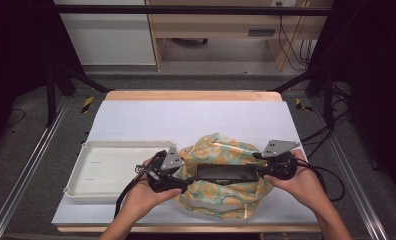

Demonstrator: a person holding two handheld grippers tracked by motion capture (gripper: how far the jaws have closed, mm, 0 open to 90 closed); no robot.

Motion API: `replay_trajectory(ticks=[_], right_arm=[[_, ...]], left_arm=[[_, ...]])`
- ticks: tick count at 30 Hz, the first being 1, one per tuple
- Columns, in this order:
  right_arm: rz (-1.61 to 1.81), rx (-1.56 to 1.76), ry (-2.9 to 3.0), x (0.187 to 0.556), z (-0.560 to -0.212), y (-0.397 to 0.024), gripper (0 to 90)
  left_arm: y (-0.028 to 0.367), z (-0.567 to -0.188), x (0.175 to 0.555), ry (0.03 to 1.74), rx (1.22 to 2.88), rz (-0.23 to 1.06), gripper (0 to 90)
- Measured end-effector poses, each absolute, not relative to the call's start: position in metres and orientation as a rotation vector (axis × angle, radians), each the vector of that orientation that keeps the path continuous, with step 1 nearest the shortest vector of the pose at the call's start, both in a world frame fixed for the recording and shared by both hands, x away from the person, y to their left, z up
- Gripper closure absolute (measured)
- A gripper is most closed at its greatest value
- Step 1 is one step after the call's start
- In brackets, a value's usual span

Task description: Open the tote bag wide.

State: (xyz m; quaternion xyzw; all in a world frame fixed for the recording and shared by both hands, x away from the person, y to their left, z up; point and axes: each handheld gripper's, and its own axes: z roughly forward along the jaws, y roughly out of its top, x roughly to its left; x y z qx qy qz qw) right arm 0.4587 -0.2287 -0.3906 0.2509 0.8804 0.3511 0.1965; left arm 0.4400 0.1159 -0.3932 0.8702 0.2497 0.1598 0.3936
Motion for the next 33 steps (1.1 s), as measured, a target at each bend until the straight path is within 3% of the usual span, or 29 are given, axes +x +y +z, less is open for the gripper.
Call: replay_trajectory(ticks=[9, 13, 33], right_arm=[[0.956, 0.612, 2.555, 0.457, -0.389, -0.224, 42.9], [0.905, 0.521, 2.64, 0.458, -0.391, -0.219, 44.9], [0.601, 0.349, 2.839, 0.487, -0.416, -0.201, 34.5]], left_arm=[[0.142, -0.393, 0.444, 0.663, 2.203, 0.409, 17.3], [0.154, -0.395, 0.444, 0.683, 2.192, 0.414, 16.9], [0.187, -0.393, 0.446, 0.706, 2.204, 0.43, 14.3]])
